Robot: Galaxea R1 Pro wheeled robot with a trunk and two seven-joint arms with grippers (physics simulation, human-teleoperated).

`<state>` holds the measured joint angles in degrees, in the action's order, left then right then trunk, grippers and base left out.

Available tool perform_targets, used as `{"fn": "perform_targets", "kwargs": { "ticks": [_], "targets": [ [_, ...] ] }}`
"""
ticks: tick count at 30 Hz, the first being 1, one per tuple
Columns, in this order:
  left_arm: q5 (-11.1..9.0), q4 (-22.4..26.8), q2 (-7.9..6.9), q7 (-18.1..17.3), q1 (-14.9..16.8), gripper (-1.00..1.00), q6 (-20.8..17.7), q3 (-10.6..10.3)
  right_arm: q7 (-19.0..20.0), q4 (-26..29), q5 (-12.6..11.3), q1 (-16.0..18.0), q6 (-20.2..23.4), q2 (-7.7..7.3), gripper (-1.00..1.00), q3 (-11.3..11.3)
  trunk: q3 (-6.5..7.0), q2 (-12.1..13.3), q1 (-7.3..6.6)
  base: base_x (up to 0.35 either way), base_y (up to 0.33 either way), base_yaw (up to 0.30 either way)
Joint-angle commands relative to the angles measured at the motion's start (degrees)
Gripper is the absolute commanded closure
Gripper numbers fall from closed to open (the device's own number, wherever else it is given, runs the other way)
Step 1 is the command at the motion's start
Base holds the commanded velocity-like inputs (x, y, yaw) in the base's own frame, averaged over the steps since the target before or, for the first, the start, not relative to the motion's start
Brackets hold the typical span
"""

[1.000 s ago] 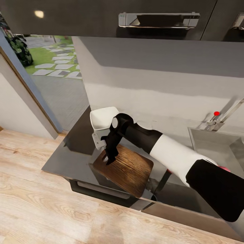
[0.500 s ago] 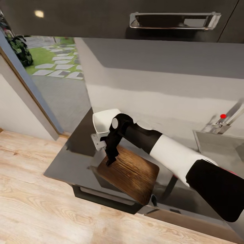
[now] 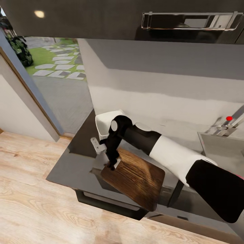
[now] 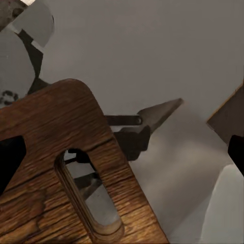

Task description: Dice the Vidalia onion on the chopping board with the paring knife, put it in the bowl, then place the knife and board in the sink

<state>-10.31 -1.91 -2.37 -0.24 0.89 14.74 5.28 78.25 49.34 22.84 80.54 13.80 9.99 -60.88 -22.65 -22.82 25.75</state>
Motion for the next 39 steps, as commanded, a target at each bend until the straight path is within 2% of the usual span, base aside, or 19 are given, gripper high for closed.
{"fn": "perform_targets", "kwargs": {
  "ticks": [1, 3, 13, 22, 33, 39],
  "targets": [
    [0.13, -0.2, -0.01, -0.03, 0.08, -1.0, 0.37, 0.44, 0.34, 0.05, 0.1, 0.06, 0.47, 0.01, -1.0, -0.52, -0.09, -0.1, 0.03, 0.001, 0.001, 0.0],
    [0.14, -0.2, -0.01, -0.03, 0.08, -1.0, 0.38, 0.43, 0.84, 0.05, 0.1, 0.06, 0.04, 0.01, -1.0, -2.33, -0.09, -0.1, 0.03, 0.0, 0.0, 0.0],
    [0.12, -0.2, -0.01, 0.05, 0.08, -1.0, 0.38, 0.51, 3.14, 0.12, 0.1, 0.06, -2.37, 0.01, -1.0, -7.87, -0.09, -0.1, 0.03, 0.0, 0.0, 0.0],
    [0.12, -0.2, 0.04, 0.06, 0.08, -1.0, 0.5, 0.49, 3.4, 0.14, 0.17, 0.06, -2.52, 0.01, -1.0, -8.34, -0.09, -0.1, 0.03, 0.016, 0.0, 0.0],
    [0.12, -0.2, 0.0, 0.05, 0.08, -1.0, 0.54, 0.45, 3.45, 0.22, 0.18, 0.06, -2.46, 0.01, -1.0, -8.52, -0.09, -0.1, 0.03, 0.253, 0.0, 0.0],
    [0.12, -0.19, 0.01, 0.06, 0.08, -1.0, 0.48, 0.44, 3.43, 0.18, 0.16, 0.06, -2.46, 0.01, -1.0, -8.55, -0.09, -0.1, 0.03, 0.075, 0.0, 0.0]
  ]
}}
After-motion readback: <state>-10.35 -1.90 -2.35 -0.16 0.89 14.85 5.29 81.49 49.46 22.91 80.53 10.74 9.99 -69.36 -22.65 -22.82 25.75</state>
